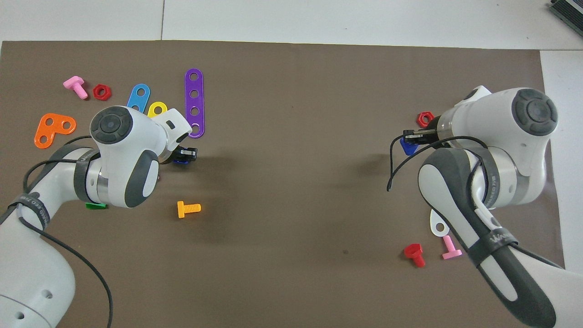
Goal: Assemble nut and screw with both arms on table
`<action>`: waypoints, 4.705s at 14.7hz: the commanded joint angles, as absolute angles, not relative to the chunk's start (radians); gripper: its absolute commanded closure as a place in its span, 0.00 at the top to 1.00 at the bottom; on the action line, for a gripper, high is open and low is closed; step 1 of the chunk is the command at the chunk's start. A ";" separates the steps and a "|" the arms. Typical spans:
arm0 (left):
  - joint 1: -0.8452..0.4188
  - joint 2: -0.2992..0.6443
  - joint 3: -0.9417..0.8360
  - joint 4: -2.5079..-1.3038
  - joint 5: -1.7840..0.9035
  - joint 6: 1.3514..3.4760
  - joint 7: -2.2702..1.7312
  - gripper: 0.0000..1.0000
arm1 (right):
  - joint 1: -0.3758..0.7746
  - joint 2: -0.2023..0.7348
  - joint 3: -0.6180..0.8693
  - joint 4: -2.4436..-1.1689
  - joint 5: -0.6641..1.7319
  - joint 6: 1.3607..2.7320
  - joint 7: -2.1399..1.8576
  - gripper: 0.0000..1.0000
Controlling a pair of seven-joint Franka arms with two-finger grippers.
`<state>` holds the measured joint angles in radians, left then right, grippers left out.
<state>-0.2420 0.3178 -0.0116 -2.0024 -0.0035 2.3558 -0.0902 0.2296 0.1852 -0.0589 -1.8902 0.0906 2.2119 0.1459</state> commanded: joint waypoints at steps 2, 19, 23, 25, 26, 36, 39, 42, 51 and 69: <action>-0.242 0.310 -0.008 -1.930 -0.002 2.258 -0.074 0.00 | 0.380 0.225 -0.058 -1.812 0.064 2.204 0.392 0.00; -0.290 0.339 -0.009 -1.783 -0.052 2.134 -0.182 0.00 | 0.664 0.471 -0.057 -1.795 -0.057 2.468 0.827 0.63; -0.317 0.345 -0.009 -1.773 -0.052 2.134 -0.254 0.00 | 0.646 0.402 -0.066 -1.786 -0.055 2.438 0.858 1.00; -0.347 0.353 -0.009 -1.752 -0.054 2.134 -0.319 0.00 | 0.580 0.312 -0.071 -1.786 -0.055 2.347 0.841 1.00; -0.376 0.354 -0.009 -1.752 -0.054 2.135 -0.363 0.00 | 0.545 0.270 -0.069 -1.787 -0.055 2.312 0.821 1.00; -0.589 0.477 -0.005 -1.562 -0.083 2.045 -0.610 0.00 | 0.167 0.002 -0.067 -1.776 -0.017 1.929 0.303 1.00; -0.615 0.497 -0.005 -1.537 -0.084 2.049 -0.640 0.00 | 0.094 -0.029 -0.071 -1.697 0.018 1.752 0.209 1.00; -0.646 0.514 -0.005 -1.520 -0.080 2.056 -0.673 0.00 | 0.049 -0.031 -0.072 -1.570 0.002 1.574 0.140 1.00; -0.653 0.520 -0.003 -1.528 -0.074 2.059 -0.678 0.00 | 0.031 -0.081 -0.071 -1.609 -0.005 1.497 0.124 1.00; -0.670 0.534 -0.002 -1.574 -0.066 2.098 -0.690 0.00 | 0.040 -0.106 -0.064 -1.646 0.012 1.514 0.161 1.00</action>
<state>-0.6489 0.5321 -0.0219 -1.5627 -0.0659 2.0781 -0.6707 0.0495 -0.0818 -0.0722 -1.6193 -0.0053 1.4968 0.1553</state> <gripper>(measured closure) 0.537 0.000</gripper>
